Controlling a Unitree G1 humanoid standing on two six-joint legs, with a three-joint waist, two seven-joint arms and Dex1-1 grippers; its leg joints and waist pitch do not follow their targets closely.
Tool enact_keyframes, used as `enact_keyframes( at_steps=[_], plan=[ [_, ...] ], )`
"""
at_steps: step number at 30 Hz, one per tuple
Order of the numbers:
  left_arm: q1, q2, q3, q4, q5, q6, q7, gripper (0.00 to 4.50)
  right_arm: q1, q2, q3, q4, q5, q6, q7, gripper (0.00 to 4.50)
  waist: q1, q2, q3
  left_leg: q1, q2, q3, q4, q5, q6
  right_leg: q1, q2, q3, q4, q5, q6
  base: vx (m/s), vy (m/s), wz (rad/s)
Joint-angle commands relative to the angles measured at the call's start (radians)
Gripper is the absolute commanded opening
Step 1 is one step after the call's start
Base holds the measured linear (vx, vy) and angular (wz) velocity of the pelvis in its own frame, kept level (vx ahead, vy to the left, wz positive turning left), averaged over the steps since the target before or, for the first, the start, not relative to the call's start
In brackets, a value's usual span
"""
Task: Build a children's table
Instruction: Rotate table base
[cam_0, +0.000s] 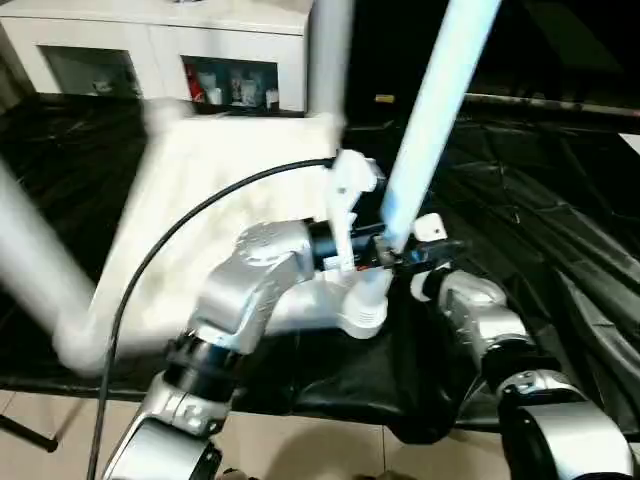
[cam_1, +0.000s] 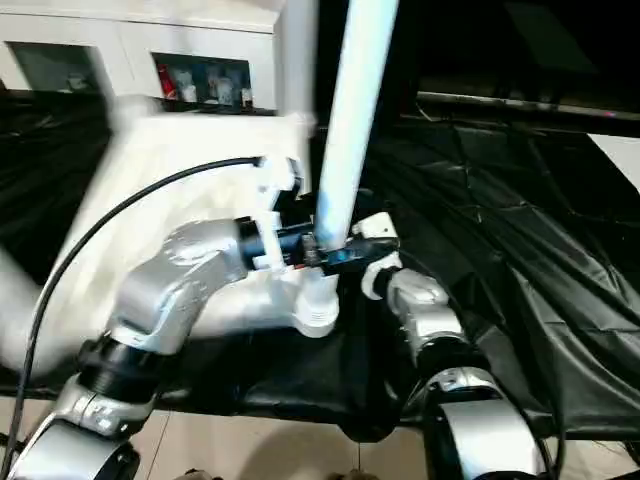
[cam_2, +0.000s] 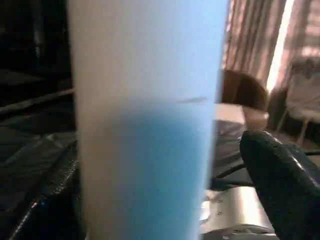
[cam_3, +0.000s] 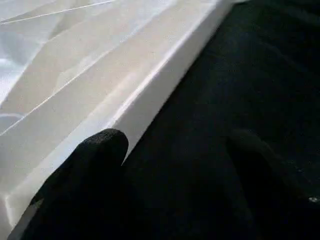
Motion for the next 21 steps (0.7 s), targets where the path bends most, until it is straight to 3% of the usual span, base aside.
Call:
enact_keyframes(
  at_steps=[1,6,12,15,18,21],
  plan=[
    [-0.025,0.011,-0.029,0.047,0.066,-0.033,0.036,4.49,-0.050,0.009,0.004,0.019,-0.011,-0.046,-0.073,3.79,0.008,0.001,-0.069,0.017,0.019,-0.004,-0.078,-0.335,0.016,0.049,-0.042,0.030,-0.079,-0.291,-0.228,0.000,0.000,0.00],
    [0.004,0.090,-0.012,0.062,0.114,-0.055,0.050,4.49,-0.066,-0.027,-0.076,0.009,0.030,-0.048,-0.156,3.79,0.015,0.001,-0.070,0.019,0.016,-0.001,-0.077,-0.311,0.014,0.047,-0.043,0.032,-0.077,-0.300,-0.209,0.000,0.000,0.00],
    [0.057,0.174,-0.017,0.004,0.134,0.006,0.024,4.49,-0.050,-0.053,-0.085,-0.004,0.037,-0.057,-0.169,3.79,0.024,0.004,-0.074,0.015,0.017,0.002,-0.074,-0.245,0.019,0.049,-0.039,0.031,-0.063,-0.205,-0.228,0.000,0.000,0.00],
    [0.085,0.237,-0.042,-0.050,0.130,0.082,-0.022,4.49,-0.042,-0.061,-0.089,-0.011,0.044,-0.060,-0.170,3.79,0.025,0.001,-0.072,0.015,0.017,0.003,-0.075,-0.252,0.020,0.047,-0.041,0.033,-0.063,-0.225,-0.229,0.000,0.000,0.00],
    [0.111,0.316,-0.091,-0.119,0.124,0.232,-0.056,4.49,-0.031,-0.083,-0.088,-0.026,0.037,-0.033,-0.167,3.79,0.027,0.002,-0.068,0.021,0.018,0.005,-0.077,-0.268,0.010,0.041,-0.038,0.034,-0.064,-0.255,-0.220,0.000,0.000,0.00],
    [0.130,0.365,-0.133,-0.146,0.169,0.320,-0.031,4.49,-0.005,-0.125,-0.067,-0.063,0.009,0.011,-0.146,3.79,0.029,0.003,-0.067,0.022,0.015,0.006,-0.077,-0.278,-0.001,0.040,-0.035,0.034,-0.067,-0.279,-0.205,0.000,0.000,0.00]
  ],
)
